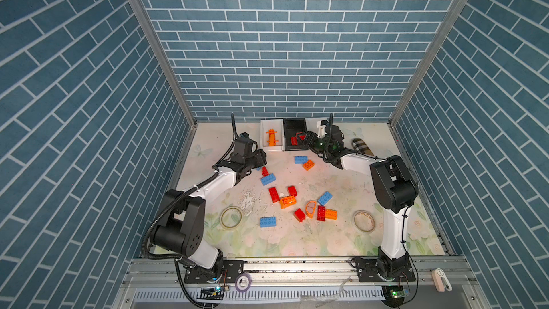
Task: Sort the legos into containers by color
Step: Place the lego in the container, then pick up the lego from the center of the table.
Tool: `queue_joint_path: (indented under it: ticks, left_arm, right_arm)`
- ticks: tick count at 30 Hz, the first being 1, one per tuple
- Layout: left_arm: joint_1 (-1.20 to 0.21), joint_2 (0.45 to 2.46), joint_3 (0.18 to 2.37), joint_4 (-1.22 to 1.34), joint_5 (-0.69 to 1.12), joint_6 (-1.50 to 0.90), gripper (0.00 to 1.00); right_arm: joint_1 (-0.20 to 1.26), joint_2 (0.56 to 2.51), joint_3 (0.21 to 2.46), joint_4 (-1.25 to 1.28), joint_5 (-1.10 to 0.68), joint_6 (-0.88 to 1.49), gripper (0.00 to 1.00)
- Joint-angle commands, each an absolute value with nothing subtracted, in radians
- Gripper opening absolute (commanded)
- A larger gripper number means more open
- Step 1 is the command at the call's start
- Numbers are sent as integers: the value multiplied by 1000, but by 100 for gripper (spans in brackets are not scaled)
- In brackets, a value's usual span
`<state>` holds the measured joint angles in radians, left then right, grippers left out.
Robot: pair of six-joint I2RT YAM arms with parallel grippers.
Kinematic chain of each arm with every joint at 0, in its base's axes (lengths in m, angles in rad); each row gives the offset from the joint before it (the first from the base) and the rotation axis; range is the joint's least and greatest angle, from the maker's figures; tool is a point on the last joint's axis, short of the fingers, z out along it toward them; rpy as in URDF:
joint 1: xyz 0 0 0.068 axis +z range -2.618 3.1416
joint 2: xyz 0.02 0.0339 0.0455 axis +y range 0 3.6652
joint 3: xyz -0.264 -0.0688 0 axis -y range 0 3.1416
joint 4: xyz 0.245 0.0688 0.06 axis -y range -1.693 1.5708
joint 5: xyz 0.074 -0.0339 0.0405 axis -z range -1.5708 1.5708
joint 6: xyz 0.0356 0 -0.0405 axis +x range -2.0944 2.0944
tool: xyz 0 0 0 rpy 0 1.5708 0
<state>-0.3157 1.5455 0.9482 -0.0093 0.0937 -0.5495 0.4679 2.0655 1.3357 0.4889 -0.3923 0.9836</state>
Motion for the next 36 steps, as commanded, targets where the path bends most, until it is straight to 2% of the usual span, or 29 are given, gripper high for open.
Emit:
queue_joint_path:
  ticks: [1,12,20,36]
  left_arm:
    - [-307,1514,911,-14,47,-632,63]
    - [-307,1542,935,-70,-50,-802,65]
    - [-307,1623,994,-98,-81,-858,70]
    - [-306,1781,1137,-157,-75,-928,70]
  right_arm:
    - [462,2112,1394,582,-378,1088,55]
    - [446,2217,1539,521,-325,1144,64]
    - [443,2258,1645,423,-337,1150,79]
    - [435,2172,1553,462,-327,1137,80]
